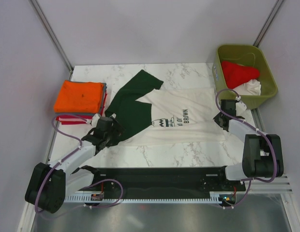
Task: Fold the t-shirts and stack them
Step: Fold the tshirt
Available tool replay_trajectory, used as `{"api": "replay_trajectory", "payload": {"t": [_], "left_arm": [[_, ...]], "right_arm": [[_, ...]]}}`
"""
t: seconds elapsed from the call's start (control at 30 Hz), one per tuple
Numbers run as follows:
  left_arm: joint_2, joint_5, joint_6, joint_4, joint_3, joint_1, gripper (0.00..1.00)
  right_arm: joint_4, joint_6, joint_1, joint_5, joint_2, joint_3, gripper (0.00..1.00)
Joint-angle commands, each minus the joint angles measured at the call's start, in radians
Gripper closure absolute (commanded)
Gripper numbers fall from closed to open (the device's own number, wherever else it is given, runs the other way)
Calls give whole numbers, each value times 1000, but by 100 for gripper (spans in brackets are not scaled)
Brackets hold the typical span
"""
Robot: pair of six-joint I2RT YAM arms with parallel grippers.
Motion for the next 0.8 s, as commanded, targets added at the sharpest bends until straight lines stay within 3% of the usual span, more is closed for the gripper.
{"api": "replay_trajectory", "payload": {"t": [0.0, 0.2, 0.53, 0.57, 0.7, 0.77], "left_arm": [[-11, -52, -38, -99, -25, 10, 0], [-95, -87, -49, -181, -24, 11, 0], [-90, -90, -46, -194, -42, 22, 0], [-90, -90, -40, -194, -39, 22, 0], [-106, -86, 38, -200, -1, 21, 0], [-127, -72, 93, -209, 37, 21, 0]], "right_arm": [[23, 27, 2, 63, -38, 37, 100], [25, 41, 2, 78, -41, 34, 100], [32, 82, 2, 110, -18, 56, 100], [34, 82, 2, 109, -19, 57, 97], [43, 54, 2, 115, -59, 48, 46], [60, 28, 3, 110, -113, 30, 44]]}}
